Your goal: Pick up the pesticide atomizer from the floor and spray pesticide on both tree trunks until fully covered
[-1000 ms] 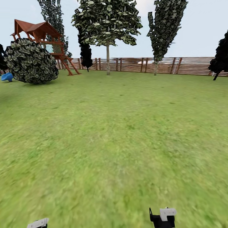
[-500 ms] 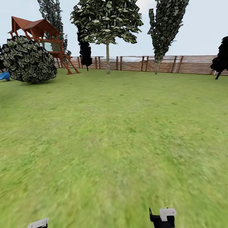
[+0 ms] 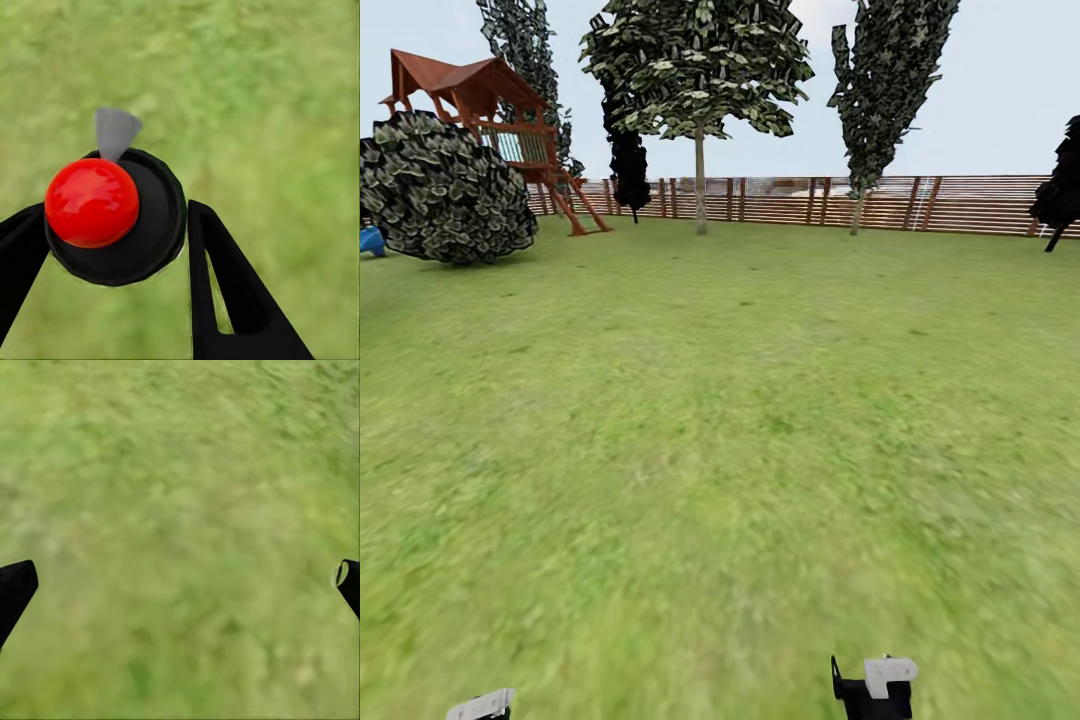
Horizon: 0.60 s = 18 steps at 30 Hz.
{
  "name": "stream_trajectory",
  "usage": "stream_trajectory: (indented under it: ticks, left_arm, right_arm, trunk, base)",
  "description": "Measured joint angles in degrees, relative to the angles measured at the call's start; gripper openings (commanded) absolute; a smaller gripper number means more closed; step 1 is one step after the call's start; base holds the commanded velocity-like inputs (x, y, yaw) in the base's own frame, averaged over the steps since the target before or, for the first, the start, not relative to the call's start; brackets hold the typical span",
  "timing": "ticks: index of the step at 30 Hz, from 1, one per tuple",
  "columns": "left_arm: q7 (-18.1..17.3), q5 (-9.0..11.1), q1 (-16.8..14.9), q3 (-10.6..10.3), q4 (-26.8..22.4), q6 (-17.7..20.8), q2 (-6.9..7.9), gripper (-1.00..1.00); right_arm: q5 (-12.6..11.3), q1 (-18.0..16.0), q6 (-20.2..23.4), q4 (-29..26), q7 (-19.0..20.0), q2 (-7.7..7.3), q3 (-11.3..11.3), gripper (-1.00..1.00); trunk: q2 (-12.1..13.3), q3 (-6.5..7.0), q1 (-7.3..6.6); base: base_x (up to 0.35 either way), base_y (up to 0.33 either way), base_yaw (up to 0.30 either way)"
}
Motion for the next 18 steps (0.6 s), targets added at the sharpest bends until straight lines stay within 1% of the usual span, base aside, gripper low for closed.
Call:
stream_trajectory:
  ticks: [18]
  left_arm:
    - [0.0, -0.1, 0.0, 0.0, -0.1, 0.0, 0.0, -1.0]
  right_arm:
    - [-0.1, 0.3, 0.2, 0.7, 0.1, 0.0, -0.1, 1.0]
  trunk:
    - [0.0, 0.0, 0.0]
  base:
    - [0.338, 0.0, 0.0]
